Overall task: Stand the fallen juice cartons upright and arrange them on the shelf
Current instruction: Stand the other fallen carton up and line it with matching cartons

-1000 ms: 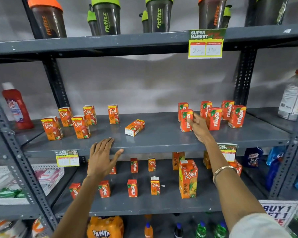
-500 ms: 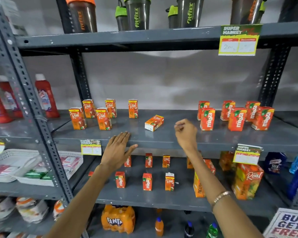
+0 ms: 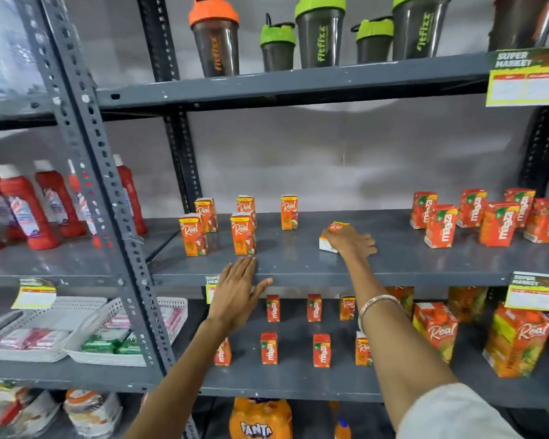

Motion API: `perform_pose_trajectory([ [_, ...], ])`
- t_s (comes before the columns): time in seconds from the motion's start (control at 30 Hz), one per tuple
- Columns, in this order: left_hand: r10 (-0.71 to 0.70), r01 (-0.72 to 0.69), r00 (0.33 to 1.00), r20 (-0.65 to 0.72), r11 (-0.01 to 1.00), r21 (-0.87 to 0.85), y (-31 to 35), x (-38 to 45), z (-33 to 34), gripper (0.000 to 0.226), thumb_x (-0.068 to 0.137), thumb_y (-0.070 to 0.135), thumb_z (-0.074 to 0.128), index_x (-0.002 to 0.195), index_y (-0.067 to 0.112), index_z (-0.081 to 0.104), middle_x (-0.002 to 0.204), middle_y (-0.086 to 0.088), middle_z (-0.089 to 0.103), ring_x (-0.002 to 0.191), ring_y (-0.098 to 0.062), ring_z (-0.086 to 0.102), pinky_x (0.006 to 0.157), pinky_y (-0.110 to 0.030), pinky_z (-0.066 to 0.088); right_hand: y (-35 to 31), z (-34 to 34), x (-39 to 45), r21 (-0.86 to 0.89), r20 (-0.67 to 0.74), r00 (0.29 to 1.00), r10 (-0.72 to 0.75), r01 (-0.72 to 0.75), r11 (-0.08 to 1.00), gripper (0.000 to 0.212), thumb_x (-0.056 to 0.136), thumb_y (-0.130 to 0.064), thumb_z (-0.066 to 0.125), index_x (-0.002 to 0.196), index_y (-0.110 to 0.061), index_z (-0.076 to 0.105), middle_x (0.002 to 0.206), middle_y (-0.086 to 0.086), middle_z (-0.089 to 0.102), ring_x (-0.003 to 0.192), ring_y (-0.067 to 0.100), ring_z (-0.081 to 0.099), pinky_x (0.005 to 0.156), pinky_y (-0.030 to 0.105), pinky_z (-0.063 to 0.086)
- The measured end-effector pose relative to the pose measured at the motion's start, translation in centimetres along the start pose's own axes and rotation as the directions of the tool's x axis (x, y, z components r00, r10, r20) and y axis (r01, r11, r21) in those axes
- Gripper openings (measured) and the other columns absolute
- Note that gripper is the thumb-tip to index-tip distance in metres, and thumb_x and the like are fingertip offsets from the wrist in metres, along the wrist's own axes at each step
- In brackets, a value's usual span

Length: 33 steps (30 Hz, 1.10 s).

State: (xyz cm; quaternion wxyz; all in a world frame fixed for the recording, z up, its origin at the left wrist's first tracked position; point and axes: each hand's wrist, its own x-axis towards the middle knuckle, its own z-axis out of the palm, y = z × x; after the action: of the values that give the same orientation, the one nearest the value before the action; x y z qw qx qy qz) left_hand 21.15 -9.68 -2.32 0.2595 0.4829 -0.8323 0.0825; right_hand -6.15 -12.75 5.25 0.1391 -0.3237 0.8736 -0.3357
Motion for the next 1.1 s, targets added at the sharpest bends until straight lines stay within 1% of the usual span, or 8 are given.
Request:
perform_pose_trajectory([
  [0.17, 0.008, -0.008, 1.000, -0.025, 1.000, 0.000, -0.6, 0.1, 0.4, 0.076, 0.096, 0.067, 0.024, 0.150, 0.014, 0.035, 0.157, -0.003, 0.037, 0.148, -0.018, 0.028, 0.121, -0.036, 0.016, -1.8, 0.9, 0.5, 0.078, 0.067, 0.985, -0.156, 0.151, 0.985, 0.088, 0.059, -0.050, 0.075, 0.130, -0.005, 0.051, 0.133, 0.017, 0.053, 0.123, 0.038, 0.051, 0.097, 0.041, 0.044],
  [0.4, 0.009, -0.010, 0.999, -0.031, 1.000, -0.016, -0.8, 0.1, 0.5, 0.076, 0.096, 0.067, 0.025, 0.152, 0.015, 0.032, 0.158, -0.002, 0.035, 0.148, -0.019, 0.026, 0.121, -0.034, 0.013, -1.7, 1.4, -0.4, -0.081, 0.138, 0.924, -0.356, 0.369, 0.926, 0.054, 0.081, -0.044, 0.065, 0.121, -0.008, 0.057, 0.129, 0.020, 0.058, 0.122, 0.039, 0.051, 0.098, 0.041, 0.042],
  [0.5, 0.000, 0.000, 1.000, -0.024, 1.000, -0.014, -0.8, 0.0, 0.5, 0.077, 0.096, 0.068, 0.025, 0.152, 0.016, 0.032, 0.158, -0.002, 0.034, 0.148, -0.019, 0.026, 0.122, -0.036, 0.014, -0.6, 0.2, -1.2, 0.117, 0.183, 0.862, -0.473, 0.458, 0.881, 0.054, 0.083, -0.037, 0.065, 0.124, -0.008, 0.045, 0.116, 0.019, 0.064, 0.101, 0.035, 0.065, 0.084, 0.046, 0.053],
  [0.6, -0.008, 0.008, 0.999, -0.033, 1.000, -0.008, -0.8, 0.1, 0.6, 0.076, 0.096, 0.068, 0.028, 0.150, 0.015, 0.034, 0.157, -0.003, 0.037, 0.147, -0.020, 0.028, 0.122, -0.038, 0.016, 0.6, -1.9, -4.0, 0.665, 0.251, 0.803, -0.541, 0.263, 0.699, 0.049, 0.087, -0.015, 0.066, 0.128, -0.009, 0.039, 0.112, 0.016, 0.063, 0.085, 0.023, 0.067, 0.070, 0.041, 0.061],
  [0.7, -0.025, 0.025, 0.999, -0.036, 1.000, -0.001, -0.5, 0.0, 0.5, 0.077, 0.096, 0.068, 0.028, 0.150, 0.014, 0.036, 0.156, -0.003, 0.039, 0.147, -0.020, 0.029, 0.122, -0.038, 0.017, 1.5, -4.6, -7.9, 0.900, 0.309, 0.714, -0.628, -0.005, 0.437, 0.040, 0.095, -0.034, 0.056, 0.131, -0.019, 0.047, 0.114, 0.008, 0.063, 0.091, 0.020, 0.064, 0.069, 0.031, 0.057],
  [0.8, -0.045, 0.044, 0.999, -0.027, 0.999, -0.023, -0.1, -0.1, 0.3, 0.077, 0.095, 0.068, 0.026, 0.150, 0.015, 0.036, 0.156, -0.003, 0.039, 0.147, -0.020, 0.029, 0.122, -0.039, 0.018, 1.8, -6.8, -11.4, 0.948, 0.310, 0.689, -0.655, -0.171, 0.269, 0.044, 0.098, -0.045, 0.042, 0.133, -0.019, 0.050, 0.111, 0.008, 0.065, 0.089, 0.019, 0.064, 0.070, 0.031, 0.056],
  [0.93, -0.084, 0.083, 0.996, -0.016, 0.996, -0.043, 0.9, -0.2, -0.4, 0.076, 0.096, 0.066, 0.024, 0.150, 0.014, 0.035, 0.157, -0.003, 0.038, 0.147, -0.021, 0.029, 0.121, -0.038, 0.018, 2.0, -10.4, -16.8, 0.963, 0.260, 0.642, -0.721, -0.228, 0.144, 0.041, 0.097, -0.042, 0.044, 0.127, -0.015, 0.055, 0.103, 0.009, 0.070, 0.080, 0.019, 0.071, 0.067, 0.033, 0.057],
  [1.1, -0.118, 0.120, 0.993, 0.032, 0.989, -0.085, 1.1, 0.0, -0.8, 0.080, 0.093, 0.067, 0.015, 0.151, 0.015, 0.033, 0.159, -0.002, 0.033, 0.149, -0.019, 0.024, 0.123, -0.038, 0.014, 3.8, -14.5, -23.0, 0.949, 0.160, 0.505, -0.848, -0.315, -0.008, 0.051, 0.095, -0.047, 0.041, 0.128, -0.010, 0.056, 0.102, 0.011, 0.068, 0.079, 0.019, 0.067, 0.062, 0.031, 0.056],
])
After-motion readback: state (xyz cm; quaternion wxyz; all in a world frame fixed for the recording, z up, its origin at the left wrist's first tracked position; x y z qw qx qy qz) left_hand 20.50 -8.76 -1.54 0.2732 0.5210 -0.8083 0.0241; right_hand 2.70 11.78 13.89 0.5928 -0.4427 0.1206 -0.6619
